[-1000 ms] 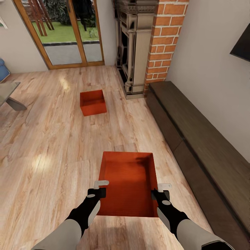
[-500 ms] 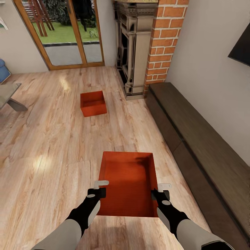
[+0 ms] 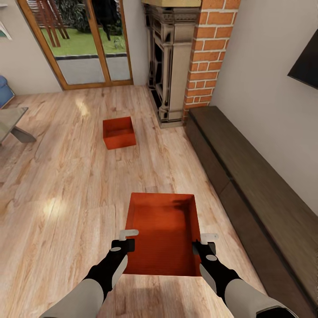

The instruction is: Move the two storage containers from the living room to the garage. In the garage, place one container on the floor and stack the other container on top of it (either order is fine).

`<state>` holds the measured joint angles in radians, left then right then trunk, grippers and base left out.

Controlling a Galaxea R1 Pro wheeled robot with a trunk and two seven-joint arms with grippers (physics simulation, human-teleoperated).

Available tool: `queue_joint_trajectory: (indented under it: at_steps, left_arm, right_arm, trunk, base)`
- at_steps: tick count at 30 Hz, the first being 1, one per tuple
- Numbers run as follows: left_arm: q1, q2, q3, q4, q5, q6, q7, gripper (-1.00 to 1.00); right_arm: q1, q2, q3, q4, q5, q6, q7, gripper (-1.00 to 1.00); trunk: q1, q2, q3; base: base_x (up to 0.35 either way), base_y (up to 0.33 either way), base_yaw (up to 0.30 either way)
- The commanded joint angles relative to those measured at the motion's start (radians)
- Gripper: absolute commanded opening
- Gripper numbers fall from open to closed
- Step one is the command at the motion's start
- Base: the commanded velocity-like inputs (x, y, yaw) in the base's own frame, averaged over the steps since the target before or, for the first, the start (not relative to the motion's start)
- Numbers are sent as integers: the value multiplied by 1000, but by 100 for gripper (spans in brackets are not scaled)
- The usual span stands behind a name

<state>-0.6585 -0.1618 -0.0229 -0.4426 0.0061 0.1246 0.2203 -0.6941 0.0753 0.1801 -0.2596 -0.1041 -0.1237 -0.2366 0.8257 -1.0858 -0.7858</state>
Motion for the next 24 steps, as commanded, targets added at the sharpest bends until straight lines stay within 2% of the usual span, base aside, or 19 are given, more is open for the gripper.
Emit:
queue_joint_trajectory:
  at_steps: [1, 24]
  left_arm:
    - [0, -1, -2, -1, 6, 6, 8, -100]
    - [0, -1, 0, -2, 6, 6, 8, -100]
  right_arm:
    - [-1, 5, 13, -1, -6, -2, 1, -100]
    - [-1, 5, 13, 0, -7, -2, -1, -100]
  trunk:
    - [-4, 7, 3]
    - [-92, 168, 75]
  base:
    - [0, 0, 0]
    - [0, 0, 0]
